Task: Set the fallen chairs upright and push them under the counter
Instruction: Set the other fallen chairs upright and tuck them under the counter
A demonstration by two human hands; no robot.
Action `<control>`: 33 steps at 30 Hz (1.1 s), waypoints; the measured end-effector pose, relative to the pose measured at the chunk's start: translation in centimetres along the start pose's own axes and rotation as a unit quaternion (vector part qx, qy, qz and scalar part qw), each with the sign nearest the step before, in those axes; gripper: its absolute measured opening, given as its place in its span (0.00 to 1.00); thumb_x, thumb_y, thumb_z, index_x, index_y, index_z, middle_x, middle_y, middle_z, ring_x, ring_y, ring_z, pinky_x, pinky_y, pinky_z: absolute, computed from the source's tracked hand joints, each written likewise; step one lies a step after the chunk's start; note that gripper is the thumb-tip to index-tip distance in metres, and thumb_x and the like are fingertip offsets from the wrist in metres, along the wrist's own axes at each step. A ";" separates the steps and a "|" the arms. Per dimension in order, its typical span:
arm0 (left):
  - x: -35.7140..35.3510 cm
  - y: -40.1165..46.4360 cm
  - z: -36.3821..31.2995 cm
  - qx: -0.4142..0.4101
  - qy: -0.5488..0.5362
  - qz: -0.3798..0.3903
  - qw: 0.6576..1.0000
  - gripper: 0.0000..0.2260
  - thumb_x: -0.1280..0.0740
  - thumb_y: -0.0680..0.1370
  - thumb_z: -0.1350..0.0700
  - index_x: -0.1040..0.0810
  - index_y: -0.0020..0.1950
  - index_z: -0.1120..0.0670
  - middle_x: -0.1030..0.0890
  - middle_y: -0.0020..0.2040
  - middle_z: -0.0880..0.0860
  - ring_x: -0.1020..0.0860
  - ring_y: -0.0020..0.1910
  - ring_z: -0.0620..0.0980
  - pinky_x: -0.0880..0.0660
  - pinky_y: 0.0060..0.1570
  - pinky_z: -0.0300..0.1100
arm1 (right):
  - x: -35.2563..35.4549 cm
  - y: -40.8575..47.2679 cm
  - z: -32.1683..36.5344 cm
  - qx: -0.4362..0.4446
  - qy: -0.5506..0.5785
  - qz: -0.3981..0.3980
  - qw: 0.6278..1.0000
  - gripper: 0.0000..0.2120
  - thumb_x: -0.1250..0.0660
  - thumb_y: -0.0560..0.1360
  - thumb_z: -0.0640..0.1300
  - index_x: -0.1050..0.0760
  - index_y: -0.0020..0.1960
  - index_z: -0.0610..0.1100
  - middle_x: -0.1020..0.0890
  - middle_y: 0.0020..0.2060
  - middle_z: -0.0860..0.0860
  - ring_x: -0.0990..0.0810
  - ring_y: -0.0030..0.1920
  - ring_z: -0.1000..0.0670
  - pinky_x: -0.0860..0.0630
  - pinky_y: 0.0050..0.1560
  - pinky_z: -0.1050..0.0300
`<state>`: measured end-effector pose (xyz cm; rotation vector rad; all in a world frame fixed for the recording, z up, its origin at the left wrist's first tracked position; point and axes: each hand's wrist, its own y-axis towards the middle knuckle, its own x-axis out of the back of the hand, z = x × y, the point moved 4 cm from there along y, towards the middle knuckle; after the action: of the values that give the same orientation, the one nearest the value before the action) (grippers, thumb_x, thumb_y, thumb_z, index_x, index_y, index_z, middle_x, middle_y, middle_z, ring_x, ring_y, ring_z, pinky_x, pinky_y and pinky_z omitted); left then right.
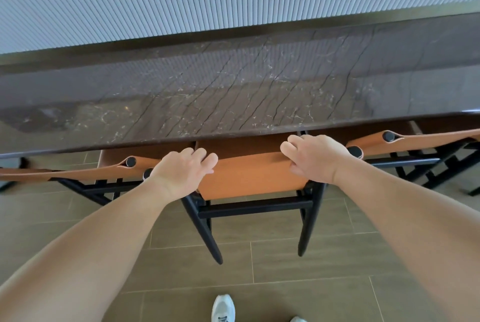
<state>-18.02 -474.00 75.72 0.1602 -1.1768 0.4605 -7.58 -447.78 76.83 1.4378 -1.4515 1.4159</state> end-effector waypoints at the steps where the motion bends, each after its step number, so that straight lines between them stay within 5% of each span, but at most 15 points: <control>1: -0.5 -0.1 0.6 -0.002 0.007 0.001 1.000 0.13 0.41 0.83 0.49 0.40 0.60 0.54 0.27 0.43 0.54 0.30 0.33 0.50 0.43 0.24 0.42 | 0.1 0.3 0.5 0.000 0.004 0.002 1.000 0.11 0.44 0.79 0.49 0.37 0.59 0.45 0.37 0.45 0.50 0.35 0.40 0.47 0.36 0.34 0.52; 17: -2.8 0.2 6.8 -0.044 0.013 -0.046 0.998 0.14 0.41 0.83 0.47 0.40 0.60 0.53 0.26 0.44 0.55 0.28 0.35 0.51 0.40 0.25 0.44 | 1.5 3.9 4.0 -0.068 0.031 -0.010 0.997 0.08 0.42 0.77 0.45 0.33 0.55 0.44 0.35 0.41 0.50 0.35 0.36 0.47 0.38 0.31 0.53; 26: -1.8 -0.1 5.8 -0.032 -0.075 -0.078 0.994 0.14 0.32 0.77 0.53 0.36 0.51 0.56 0.30 0.36 0.56 0.31 0.28 0.56 0.35 0.18 0.43 | 0.3 4.1 3.2 -0.001 -0.018 -0.011 1.000 0.12 0.40 0.78 0.47 0.33 0.57 0.42 0.33 0.42 0.48 0.32 0.35 0.47 0.40 0.29 0.53; 33: -2.4 1.7 -0.4 0.013 -0.072 -0.012 0.997 0.11 0.35 0.80 0.53 0.37 0.53 0.53 0.38 0.38 0.51 0.36 0.30 0.51 0.41 0.20 0.43 | -2.4 2.2 -1.1 0.036 -0.043 -0.005 0.998 0.13 0.40 0.79 0.49 0.33 0.58 0.43 0.27 0.47 0.47 0.25 0.42 0.45 0.35 0.31 0.52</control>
<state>-19.10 -472.95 73.20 0.2320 -1.3094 0.4485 -9.49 -446.50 74.22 1.5670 -1.4576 1.4286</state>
